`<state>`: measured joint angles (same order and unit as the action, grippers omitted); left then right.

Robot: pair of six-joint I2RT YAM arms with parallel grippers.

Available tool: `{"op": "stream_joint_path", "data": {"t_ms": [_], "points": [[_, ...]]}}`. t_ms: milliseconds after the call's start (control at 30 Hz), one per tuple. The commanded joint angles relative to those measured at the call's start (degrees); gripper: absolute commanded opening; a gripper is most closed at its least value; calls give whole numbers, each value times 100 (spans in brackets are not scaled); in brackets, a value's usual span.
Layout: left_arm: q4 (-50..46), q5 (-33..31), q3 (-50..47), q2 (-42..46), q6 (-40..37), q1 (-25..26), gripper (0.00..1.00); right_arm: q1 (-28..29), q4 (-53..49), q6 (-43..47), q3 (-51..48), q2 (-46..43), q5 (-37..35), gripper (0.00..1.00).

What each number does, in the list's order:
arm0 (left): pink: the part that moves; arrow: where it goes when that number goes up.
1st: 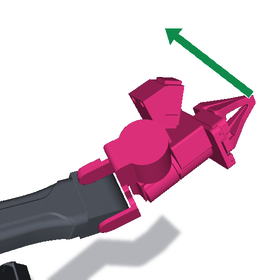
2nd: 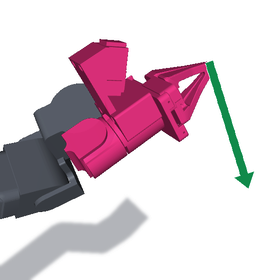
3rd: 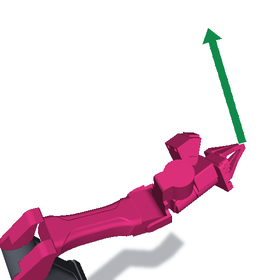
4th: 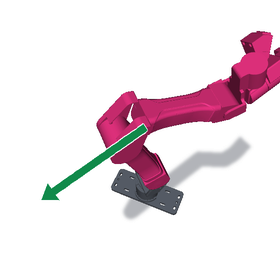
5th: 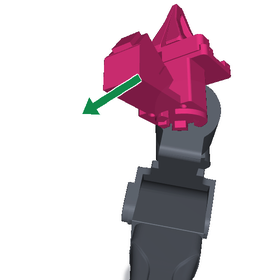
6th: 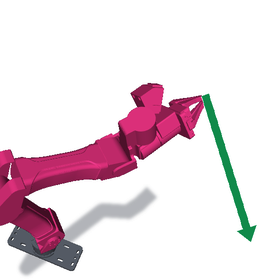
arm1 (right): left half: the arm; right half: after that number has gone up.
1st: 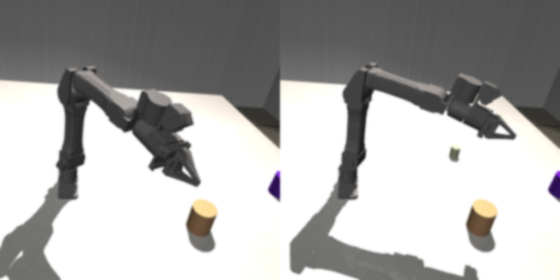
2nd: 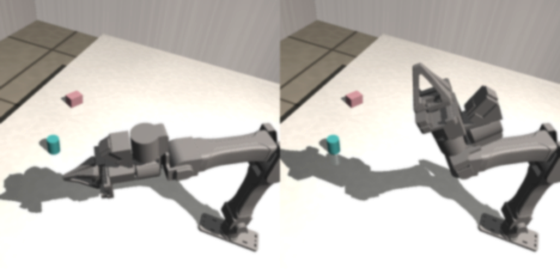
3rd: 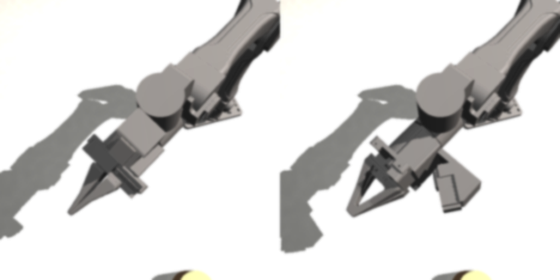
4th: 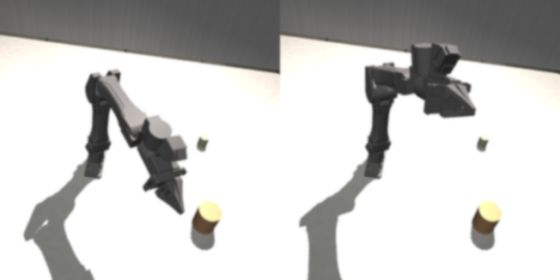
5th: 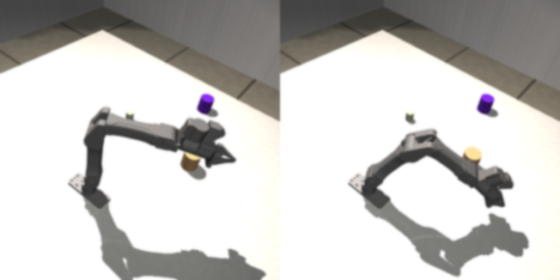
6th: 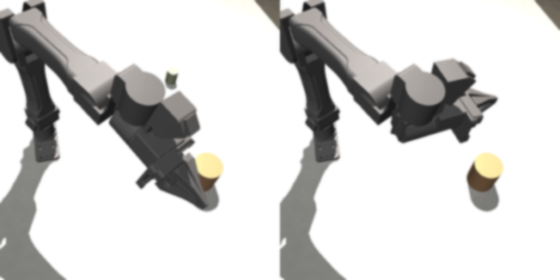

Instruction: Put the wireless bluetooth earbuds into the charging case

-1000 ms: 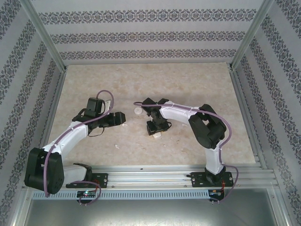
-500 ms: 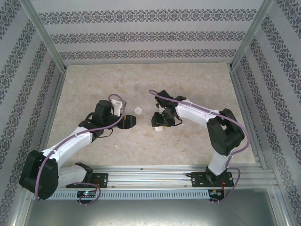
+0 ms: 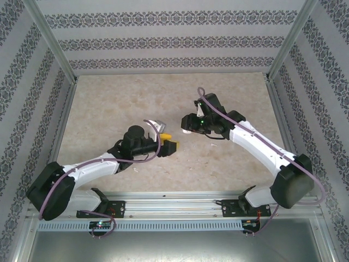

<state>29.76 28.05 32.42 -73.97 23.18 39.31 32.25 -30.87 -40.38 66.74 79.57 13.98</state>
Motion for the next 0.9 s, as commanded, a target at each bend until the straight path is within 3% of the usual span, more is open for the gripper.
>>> {"op": "stream_joint_path", "data": {"t_ms": [0, 267, 633, 867], "points": [[849, -214, 397, -130, -190, 340, 70, -53, 202, -303, -97, -252, -4, 44], [1130, -631, 774, -633, -107, 455, 61, -44, 352, -450, -141, -571, 191, 44], [1542, -607, 1111, -1020, 183, 446, 54, -35, 521, -624, -345, -797, 442, 44], [1751, -535, 1219, -1159, 361, 437, 36, -34, 534, -675, -381, -920, 561, 44]]}}
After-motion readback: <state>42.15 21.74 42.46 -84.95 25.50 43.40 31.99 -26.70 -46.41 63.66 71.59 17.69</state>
